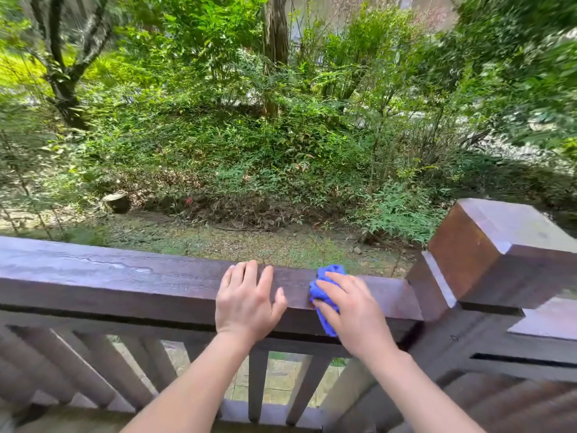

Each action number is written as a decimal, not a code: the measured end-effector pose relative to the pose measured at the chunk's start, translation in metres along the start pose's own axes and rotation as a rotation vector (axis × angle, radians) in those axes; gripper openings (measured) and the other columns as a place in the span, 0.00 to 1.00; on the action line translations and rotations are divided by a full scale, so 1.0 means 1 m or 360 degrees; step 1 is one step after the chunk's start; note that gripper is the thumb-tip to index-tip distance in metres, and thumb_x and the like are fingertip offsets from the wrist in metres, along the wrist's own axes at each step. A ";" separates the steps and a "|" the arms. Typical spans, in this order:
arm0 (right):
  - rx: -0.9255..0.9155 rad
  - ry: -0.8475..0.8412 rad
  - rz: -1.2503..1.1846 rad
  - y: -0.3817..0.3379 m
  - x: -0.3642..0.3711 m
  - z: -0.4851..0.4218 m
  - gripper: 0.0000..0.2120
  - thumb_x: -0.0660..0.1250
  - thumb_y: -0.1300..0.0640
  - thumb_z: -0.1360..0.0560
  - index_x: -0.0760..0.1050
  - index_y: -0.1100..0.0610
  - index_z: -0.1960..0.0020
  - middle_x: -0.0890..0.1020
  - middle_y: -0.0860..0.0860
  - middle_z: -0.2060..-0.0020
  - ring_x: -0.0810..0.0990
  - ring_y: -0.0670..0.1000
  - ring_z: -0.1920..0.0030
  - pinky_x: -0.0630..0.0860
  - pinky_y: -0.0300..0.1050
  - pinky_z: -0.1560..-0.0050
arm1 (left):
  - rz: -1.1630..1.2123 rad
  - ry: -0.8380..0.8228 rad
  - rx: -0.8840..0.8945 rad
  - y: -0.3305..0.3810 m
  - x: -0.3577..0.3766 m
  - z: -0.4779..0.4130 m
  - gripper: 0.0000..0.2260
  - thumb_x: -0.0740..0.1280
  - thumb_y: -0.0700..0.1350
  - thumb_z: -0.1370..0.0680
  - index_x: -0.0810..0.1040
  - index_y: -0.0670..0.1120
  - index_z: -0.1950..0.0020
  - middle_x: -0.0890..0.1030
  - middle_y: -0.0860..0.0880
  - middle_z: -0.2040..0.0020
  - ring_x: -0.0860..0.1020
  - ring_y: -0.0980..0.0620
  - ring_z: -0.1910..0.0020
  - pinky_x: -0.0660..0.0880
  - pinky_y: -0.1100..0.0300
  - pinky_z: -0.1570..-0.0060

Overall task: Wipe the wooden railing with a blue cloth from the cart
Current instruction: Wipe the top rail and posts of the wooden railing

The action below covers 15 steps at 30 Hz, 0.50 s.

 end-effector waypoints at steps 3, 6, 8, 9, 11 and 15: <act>0.0250 0.0004 0.0112 0.049 -0.025 -0.002 0.13 0.74 0.56 0.30 0.81 0.56 0.46 0.82 0.55 0.46 0.79 0.59 0.46 0.72 0.47 0.42 | 0.0003 -0.0029 -0.0011 0.000 0.000 0.001 0.22 0.60 0.57 0.26 0.81 0.45 0.41 0.81 0.40 0.44 0.77 0.38 0.44 0.74 0.44 0.39; 0.0645 0.0087 0.0208 0.058 -0.029 -0.015 0.10 0.71 0.56 0.28 0.82 0.59 0.49 0.83 0.58 0.49 0.77 0.62 0.47 0.71 0.50 0.44 | -0.0003 -0.0043 -0.0020 0.001 0.000 0.000 0.22 0.60 0.57 0.26 0.81 0.45 0.42 0.81 0.40 0.44 0.77 0.38 0.44 0.74 0.44 0.39; 0.0460 0.0103 0.0152 0.016 -0.011 -0.021 0.11 0.72 0.55 0.28 0.81 0.59 0.48 0.82 0.57 0.49 0.77 0.62 0.47 0.73 0.51 0.43 | 0.0000 -0.0031 -0.0026 0.001 -0.001 0.000 0.21 0.60 0.56 0.26 0.81 0.45 0.43 0.81 0.40 0.44 0.77 0.38 0.44 0.74 0.44 0.39; 0.0286 0.0091 0.0093 -0.005 -0.004 -0.017 0.12 0.72 0.54 0.29 0.81 0.58 0.47 0.82 0.56 0.47 0.77 0.60 0.47 0.74 0.51 0.42 | 0.0002 -0.0028 -0.0028 0.001 -0.002 -0.001 0.21 0.60 0.56 0.26 0.81 0.45 0.43 0.81 0.40 0.44 0.77 0.37 0.45 0.74 0.44 0.40; -0.0050 0.0002 -0.0023 -0.017 0.000 -0.004 0.15 0.73 0.53 0.29 0.80 0.56 0.43 0.81 0.54 0.43 0.77 0.58 0.45 0.74 0.50 0.40 | 0.0003 -0.0042 -0.0032 0.002 -0.003 -0.001 0.20 0.61 0.57 0.26 0.80 0.45 0.43 0.80 0.41 0.45 0.76 0.38 0.45 0.73 0.45 0.40; 0.0293 -0.0002 0.0090 0.056 -0.025 -0.009 0.13 0.75 0.58 0.30 0.82 0.57 0.46 0.82 0.56 0.45 0.79 0.61 0.45 0.74 0.51 0.42 | -0.0046 -0.0144 -0.0024 0.003 -0.002 -0.001 0.21 0.60 0.58 0.25 0.79 0.46 0.41 0.79 0.42 0.45 0.75 0.39 0.44 0.72 0.45 0.38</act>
Point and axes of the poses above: each hand's wrist, its own z-axis away from the middle knuckle, its own x-axis out of the palm, y = z × x, the point moved 7 cm from there along -z, towards the middle knuckle
